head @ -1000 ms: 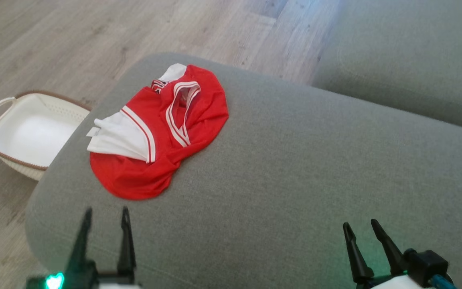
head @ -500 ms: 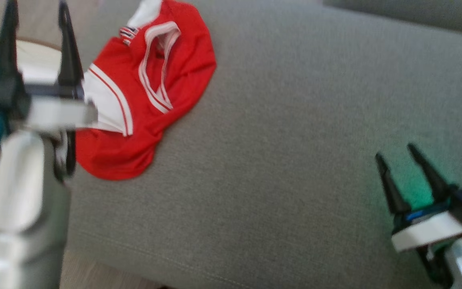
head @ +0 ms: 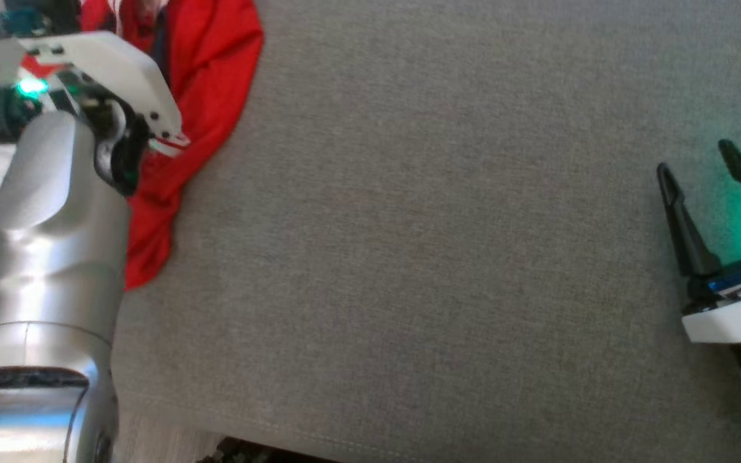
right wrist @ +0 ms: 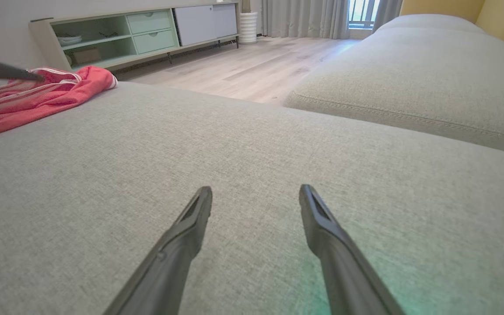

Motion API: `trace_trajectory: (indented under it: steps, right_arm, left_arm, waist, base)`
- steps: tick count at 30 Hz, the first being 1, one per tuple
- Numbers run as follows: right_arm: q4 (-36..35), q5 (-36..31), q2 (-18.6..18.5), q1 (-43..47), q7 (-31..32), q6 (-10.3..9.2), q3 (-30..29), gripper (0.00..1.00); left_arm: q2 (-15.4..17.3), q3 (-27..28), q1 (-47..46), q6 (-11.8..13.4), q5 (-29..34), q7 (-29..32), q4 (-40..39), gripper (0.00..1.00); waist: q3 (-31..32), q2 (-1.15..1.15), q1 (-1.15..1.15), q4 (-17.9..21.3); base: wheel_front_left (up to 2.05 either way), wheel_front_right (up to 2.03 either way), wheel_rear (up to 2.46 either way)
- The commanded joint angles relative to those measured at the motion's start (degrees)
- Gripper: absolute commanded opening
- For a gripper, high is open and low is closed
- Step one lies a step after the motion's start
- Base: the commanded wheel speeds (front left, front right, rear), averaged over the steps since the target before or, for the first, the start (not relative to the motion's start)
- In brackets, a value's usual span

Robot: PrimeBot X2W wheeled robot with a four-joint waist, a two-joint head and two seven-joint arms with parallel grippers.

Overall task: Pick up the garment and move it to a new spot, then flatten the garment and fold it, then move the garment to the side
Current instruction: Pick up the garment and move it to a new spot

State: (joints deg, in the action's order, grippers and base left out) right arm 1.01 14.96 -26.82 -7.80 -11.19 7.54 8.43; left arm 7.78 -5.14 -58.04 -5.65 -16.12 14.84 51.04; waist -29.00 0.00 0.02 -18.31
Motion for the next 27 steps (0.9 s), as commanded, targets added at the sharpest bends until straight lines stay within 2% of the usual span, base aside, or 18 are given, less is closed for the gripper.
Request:
trace_trajectory:
  steps: [1, 5, 6, 7, 8, 13, 19, 27]
  right_arm:
    - [-2.6, 0.3, -1.0, 0.2, 0.6, -0.05, -0.2, 1.0]
    - [-4.0, 0.9, -0.5, 0.5, 1.2, -0.05, -1.1, 1.0]
    - [-4.2, 0.9, -0.5, 0.5, 1.2, -0.05, -1.2, 1.0]
    - [-4.4, 0.8, -0.4, 0.5, 1.2, -0.05, -1.3, 1.0]
    - [-4.4, 0.8, -0.3, 0.5, 1.2, -0.05, -1.4, 1.0]
    - [-3.7, 0.5, 0.3, 0.5, 0.7, -0.05, -0.9, 1.0]
    - [-0.3, 0.7, 3.0, -1.0, -1.2, -0.05, 2.5, 1.0]
    - [6.3, 2.0, 8.9, -2.0, -3.6, -0.05, 5.8, 1.0]
  left_arm:
    - [2.7, 2.4, -1.6, -0.5, -1.7, 1.5, 2.7, 1.0]
    - [3.4, 2.3, -2.0, -0.8, -2.4, 0.8, 9.2, 1.0]
    - [3.5, 2.2, -2.1, -0.9, -2.5, 0.3, 10.4, 0.77]
    - [3.6, 2.0, -2.3, -1.0, -2.5, -0.6, 11.2, 0.15]
    - [3.8, 1.8, -2.6, -1.1, -2.5, -1.8, 11.8, 0.0]
    - [4.9, 0.5, -4.5, -1.4, -1.6, -7.2, 12.9, 0.0]
    - [6.5, -1.3, -8.7, -1.7, -1.1, -13.6, 13.1, 0.0]
    - [8.1, -7.8, -12.9, -1.8, -2.6, -15.8, 8.6, 0.0]
  waist:
    - [-2.5, 0.0, -0.02, 1.8]
    - [-3.1, 0.0, -0.02, 2.5]
    - [-3.2, 0.0, -0.02, 2.6]
    - [-3.1, 0.0, -0.02, 2.7]
    - [-3.0, 0.0, -0.02, 2.7]
    - [-1.3, 0.0, -0.02, 2.6]
    - [4.8, 0.0, -0.02, 3.5]
    - [15.5, 0.0, -0.02, 9.0]
  base:
    - [0.0, 0.0, 0.0]
    - [0.0, 0.0, 0.0]
    - [0.0, 0.0, 0.0]
    - [0.0, 0.0, 0.0]
    - [0.0, 0.0, 0.0]
    - [0.0, 0.0, 0.0]
    - [0.0, 0.0, 0.0]
    - [0.0, 0.0, 0.0]
